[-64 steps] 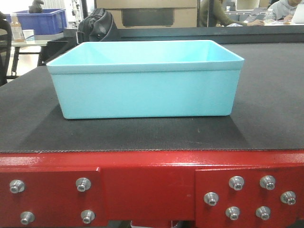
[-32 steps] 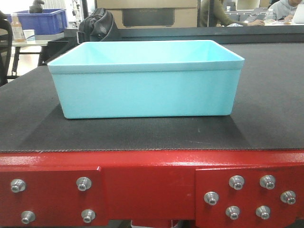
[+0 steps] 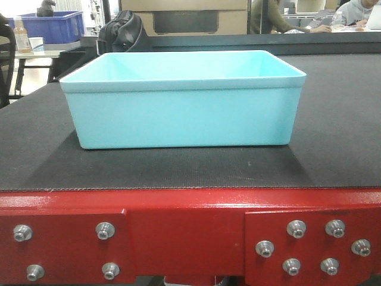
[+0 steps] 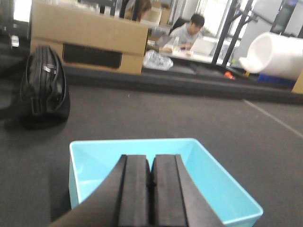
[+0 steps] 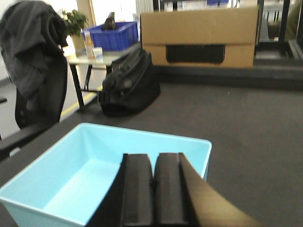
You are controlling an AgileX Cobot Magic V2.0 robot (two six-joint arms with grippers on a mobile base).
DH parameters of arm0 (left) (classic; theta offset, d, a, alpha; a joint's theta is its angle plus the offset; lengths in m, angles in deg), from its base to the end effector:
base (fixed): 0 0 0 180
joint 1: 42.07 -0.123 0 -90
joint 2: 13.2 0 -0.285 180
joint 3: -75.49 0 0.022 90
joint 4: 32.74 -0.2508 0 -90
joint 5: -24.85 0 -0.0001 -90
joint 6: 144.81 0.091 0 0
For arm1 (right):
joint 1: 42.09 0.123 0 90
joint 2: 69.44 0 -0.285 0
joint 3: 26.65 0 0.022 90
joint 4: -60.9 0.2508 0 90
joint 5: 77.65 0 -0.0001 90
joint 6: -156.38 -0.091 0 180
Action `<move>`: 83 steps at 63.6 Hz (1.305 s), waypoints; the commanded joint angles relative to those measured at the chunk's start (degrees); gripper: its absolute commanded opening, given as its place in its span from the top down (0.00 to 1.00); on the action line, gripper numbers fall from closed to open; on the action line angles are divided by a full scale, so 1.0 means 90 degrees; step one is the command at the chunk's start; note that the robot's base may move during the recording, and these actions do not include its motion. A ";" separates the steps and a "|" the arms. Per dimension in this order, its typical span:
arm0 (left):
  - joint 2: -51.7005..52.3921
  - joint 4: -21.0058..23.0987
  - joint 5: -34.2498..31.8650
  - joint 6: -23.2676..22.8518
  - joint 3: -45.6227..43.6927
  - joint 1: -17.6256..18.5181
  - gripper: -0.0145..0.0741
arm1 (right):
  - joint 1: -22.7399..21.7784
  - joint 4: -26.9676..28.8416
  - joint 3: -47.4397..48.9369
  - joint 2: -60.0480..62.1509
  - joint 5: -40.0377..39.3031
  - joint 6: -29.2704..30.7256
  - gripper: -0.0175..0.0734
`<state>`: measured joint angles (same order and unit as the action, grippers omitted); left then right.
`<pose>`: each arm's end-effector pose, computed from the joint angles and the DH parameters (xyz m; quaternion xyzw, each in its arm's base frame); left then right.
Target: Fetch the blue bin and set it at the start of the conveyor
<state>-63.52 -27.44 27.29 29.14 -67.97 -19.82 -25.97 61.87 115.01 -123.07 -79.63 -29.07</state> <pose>0.1463 -0.0603 0.3791 0.0682 0.6994 -0.2069 0.6807 0.1666 0.0481 0.3658 -0.0596 0.7045 0.1380 0.6936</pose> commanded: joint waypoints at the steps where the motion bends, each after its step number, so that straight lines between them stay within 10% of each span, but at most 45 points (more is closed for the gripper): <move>1: 0.0275 -0.0048 -0.0104 0.0012 0.0015 0.0037 0.96 | -0.0012 -0.0015 -0.0002 0.0261 -0.0165 0.0047 0.99; 50: 0.0503 -0.0048 -0.0332 0.0012 0.0015 0.0037 0.96 | -0.0012 -0.0015 -0.0026 0.0618 -0.0165 0.0047 0.99; 83: 0.0503 -0.0048 -0.0344 0.0012 0.0015 0.0037 0.96 | -0.2016 0.0001 -0.3149 0.3521 -0.0213 0.0788 0.99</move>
<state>-59.45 -27.65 25.48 29.14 -67.97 -19.82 -43.02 61.87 90.00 -95.04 -80.22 -22.56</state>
